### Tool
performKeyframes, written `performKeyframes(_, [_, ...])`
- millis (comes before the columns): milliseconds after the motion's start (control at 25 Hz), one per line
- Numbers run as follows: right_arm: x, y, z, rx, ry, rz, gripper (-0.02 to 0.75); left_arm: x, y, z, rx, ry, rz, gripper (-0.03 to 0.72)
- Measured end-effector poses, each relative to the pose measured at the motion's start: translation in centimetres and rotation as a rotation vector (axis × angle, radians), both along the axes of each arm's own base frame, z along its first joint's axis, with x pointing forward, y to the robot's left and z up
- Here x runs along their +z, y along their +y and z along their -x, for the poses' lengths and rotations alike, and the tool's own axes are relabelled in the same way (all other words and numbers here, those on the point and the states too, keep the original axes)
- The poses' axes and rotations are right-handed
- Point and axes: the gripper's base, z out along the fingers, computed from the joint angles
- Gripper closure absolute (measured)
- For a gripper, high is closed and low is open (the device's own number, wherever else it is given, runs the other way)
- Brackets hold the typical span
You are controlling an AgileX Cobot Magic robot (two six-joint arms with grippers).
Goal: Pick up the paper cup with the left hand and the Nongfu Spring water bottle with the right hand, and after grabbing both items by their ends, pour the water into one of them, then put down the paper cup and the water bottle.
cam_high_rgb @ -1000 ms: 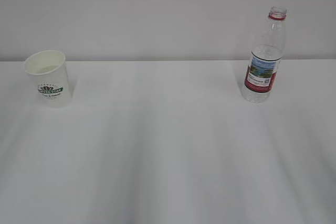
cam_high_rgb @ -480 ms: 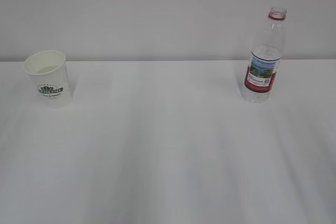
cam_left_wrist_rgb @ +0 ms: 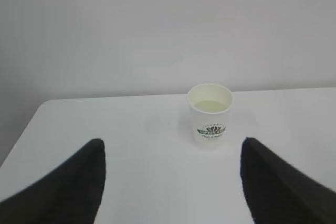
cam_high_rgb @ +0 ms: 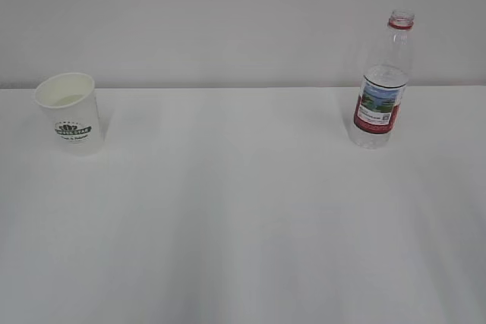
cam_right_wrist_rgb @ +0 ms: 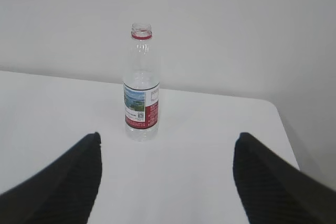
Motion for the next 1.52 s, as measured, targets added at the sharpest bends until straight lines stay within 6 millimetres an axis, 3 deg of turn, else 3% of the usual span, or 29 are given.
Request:
performKeyframes(360, [0.9, 0.1, 2.7, 0.032, 0.091, 0.001, 0.148, 0.9, -1.0, 1.6, -0.110, 0.136, 0.055, 0.108])
performKeyframes(760, [0.8, 0.0, 5.7, 0.046, 0.236, -0.008, 0.148, -0.4, -1.6, 4.1, -0.175, 0.292, 0.091, 0.109])
performKeyframes(1120, [0.0, -0.2, 8.6, 0.056, 0.254, -0.013, 0.148, -0.6, -1.4, 7.9, -0.190, 0.148, 0.083, 0.109])
performKeyframes(1320, [-0.5, -0.3, 10.3, 0.060, 0.217, -0.009, 0.148, -0.7, -1.3, 8.5, -0.193, 0.117, 0.077, 0.109])
performKeyframes(1520, [-1.0, -0.3, 10.5, 0.063, 0.270, 0.002, 0.148, -0.9, -1.2, 8.7, -0.191, 0.144, 0.048, 0.109])
